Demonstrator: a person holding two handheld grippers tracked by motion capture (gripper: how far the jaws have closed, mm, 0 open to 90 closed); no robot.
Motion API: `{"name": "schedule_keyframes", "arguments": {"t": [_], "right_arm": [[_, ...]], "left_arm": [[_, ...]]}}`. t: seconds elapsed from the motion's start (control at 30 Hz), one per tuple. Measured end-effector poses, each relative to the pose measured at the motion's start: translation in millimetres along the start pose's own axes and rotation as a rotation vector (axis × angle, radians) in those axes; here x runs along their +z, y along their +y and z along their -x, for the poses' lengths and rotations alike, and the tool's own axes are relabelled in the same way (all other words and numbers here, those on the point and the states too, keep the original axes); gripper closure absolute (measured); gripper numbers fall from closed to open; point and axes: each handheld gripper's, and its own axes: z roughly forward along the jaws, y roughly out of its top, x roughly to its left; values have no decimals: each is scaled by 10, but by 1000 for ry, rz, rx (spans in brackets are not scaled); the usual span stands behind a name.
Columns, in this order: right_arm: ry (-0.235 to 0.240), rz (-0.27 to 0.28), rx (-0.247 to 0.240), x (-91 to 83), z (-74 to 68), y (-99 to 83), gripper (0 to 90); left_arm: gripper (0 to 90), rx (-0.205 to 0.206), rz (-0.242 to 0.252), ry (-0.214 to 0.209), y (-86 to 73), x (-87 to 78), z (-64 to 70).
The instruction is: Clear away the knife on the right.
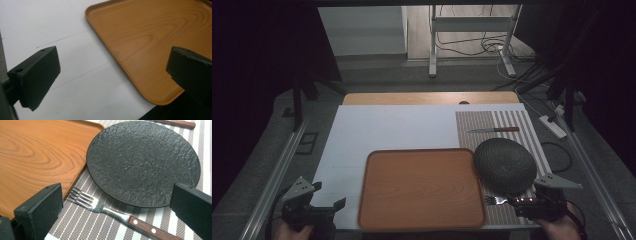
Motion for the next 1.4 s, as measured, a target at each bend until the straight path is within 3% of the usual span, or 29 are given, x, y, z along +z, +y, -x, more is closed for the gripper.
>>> {"name": "schedule_keyframes", "arguments": {"t": [0.13, 0.8, 1.1, 1.4], "right_arm": [[7, -14, -24, 17, -21, 9, 0], [32, -39, -38, 43, -26, 18, 0], [24, 1, -38, 22, -8, 42, 0], [39, -9, -51, 47, 7, 53, 0]], "left_arm": [[0, -10, 4, -6, -7, -7, -8], [0, -14, 0, -19, -4, -2, -21], [0, -18, 2, -20, -8, -6, -26], [0, -21, 0, -20, -9, -4, -28]]}}
